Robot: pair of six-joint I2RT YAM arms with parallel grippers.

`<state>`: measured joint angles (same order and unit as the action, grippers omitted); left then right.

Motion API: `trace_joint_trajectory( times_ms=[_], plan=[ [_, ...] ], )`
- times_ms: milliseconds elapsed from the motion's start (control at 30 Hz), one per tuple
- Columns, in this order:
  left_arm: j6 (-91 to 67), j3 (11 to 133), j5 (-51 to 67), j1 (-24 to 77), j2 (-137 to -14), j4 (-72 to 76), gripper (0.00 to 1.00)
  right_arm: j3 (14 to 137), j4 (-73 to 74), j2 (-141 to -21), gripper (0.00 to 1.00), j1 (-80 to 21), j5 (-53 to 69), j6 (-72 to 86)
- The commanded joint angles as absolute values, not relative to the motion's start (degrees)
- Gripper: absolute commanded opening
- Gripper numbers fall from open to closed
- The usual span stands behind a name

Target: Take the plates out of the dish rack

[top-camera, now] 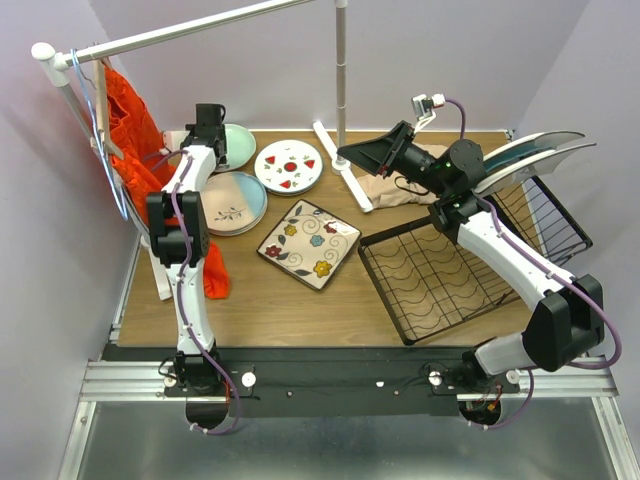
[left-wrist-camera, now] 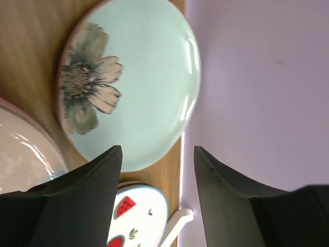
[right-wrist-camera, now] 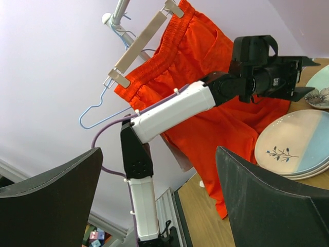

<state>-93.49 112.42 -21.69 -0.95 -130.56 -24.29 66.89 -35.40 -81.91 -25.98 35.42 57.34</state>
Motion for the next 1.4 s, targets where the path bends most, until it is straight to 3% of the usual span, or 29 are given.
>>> trace_joint_trajectory(
  times_ms=[0, 267, 500, 767, 1033, 1367],
  plan=[
    [-82.7, 115.0, -19.6, 0.8, -126.7, -22.1, 0.67, 67.1, -34.5, -80.5, 0.98, -26.1, 34.5, 56.2],
    [-71.7, 108.1, -18.8, 6.8, -120.3, -19.0, 0.67, 68.0, -31.8, -79.5, 0.98, -26.1, 34.3, 54.2],
    [-60.3, 101.4, -18.4, 13.7, -113.5, -15.6, 0.67, 77.9, -12.2, -79.3, 1.0, -26.1, 27.5, 45.2],
    [-47.1, 84.4, -12.8, 21.9, -98.1, -3.3, 0.65, 79.9, -2.7, -72.9, 1.0, -26.1, 20.1, 39.9],
    [-39.6, 76.7, -12.2, 25.6, -86.3, -0.4, 0.64, 82.8, 3.0, -70.4, 0.99, -26.1, 19.3, 38.7],
    [-20.7, 69.8, -3.3, 34.5, -77.8, 11.9, 0.65, 101.1, 16.8, -74.4, 0.96, -26.1, 14.5, 28.1]
  ],
)
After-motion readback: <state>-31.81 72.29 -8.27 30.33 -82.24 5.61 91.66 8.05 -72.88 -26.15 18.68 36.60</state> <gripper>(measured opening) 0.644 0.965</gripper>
